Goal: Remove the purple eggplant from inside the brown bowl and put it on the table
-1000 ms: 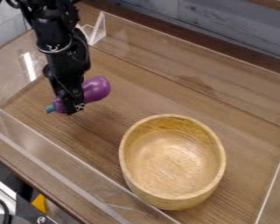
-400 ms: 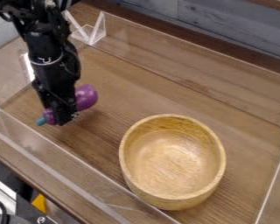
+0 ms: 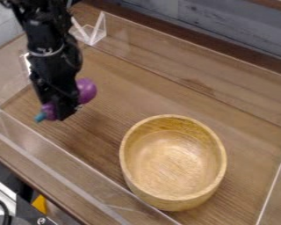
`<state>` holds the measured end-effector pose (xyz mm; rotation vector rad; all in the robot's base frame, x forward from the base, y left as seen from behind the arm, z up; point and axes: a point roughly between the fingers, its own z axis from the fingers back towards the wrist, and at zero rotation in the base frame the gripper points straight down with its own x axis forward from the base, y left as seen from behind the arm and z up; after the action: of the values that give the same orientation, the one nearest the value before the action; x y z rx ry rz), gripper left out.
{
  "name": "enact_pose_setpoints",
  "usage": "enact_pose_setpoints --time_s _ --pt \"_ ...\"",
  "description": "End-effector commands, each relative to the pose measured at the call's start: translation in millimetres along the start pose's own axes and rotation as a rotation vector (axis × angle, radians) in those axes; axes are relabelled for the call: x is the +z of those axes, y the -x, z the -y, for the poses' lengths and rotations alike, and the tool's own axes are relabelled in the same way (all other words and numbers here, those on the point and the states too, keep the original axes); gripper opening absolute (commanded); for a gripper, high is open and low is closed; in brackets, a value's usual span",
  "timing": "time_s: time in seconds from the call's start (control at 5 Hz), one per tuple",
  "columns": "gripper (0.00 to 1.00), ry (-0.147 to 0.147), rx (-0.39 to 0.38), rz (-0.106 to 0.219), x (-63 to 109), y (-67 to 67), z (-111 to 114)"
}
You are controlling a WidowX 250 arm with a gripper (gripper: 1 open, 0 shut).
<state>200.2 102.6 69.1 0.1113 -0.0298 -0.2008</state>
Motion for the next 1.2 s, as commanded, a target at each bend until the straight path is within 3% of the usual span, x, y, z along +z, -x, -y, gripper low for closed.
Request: enact_pose_setpoints --time_s 0.0,0.2,0.6,0.8,1.0 --pt "0.00 -0.050 0.056 0.038 -4.1 -19.4 -2.7" --pt "0.00 -0.054 0.098 0.032 -21.9 -25.9 3.6" --pt "0.00 -0.047 0.036 0.042 -33.7 -18.1 6.3" --pt "1.00 -0.042 0.055 0.035 -36.2 -16.9 6.8" --pt "1.00 -0.036 0.075 0.029 -37.1 -15.9 7.0"
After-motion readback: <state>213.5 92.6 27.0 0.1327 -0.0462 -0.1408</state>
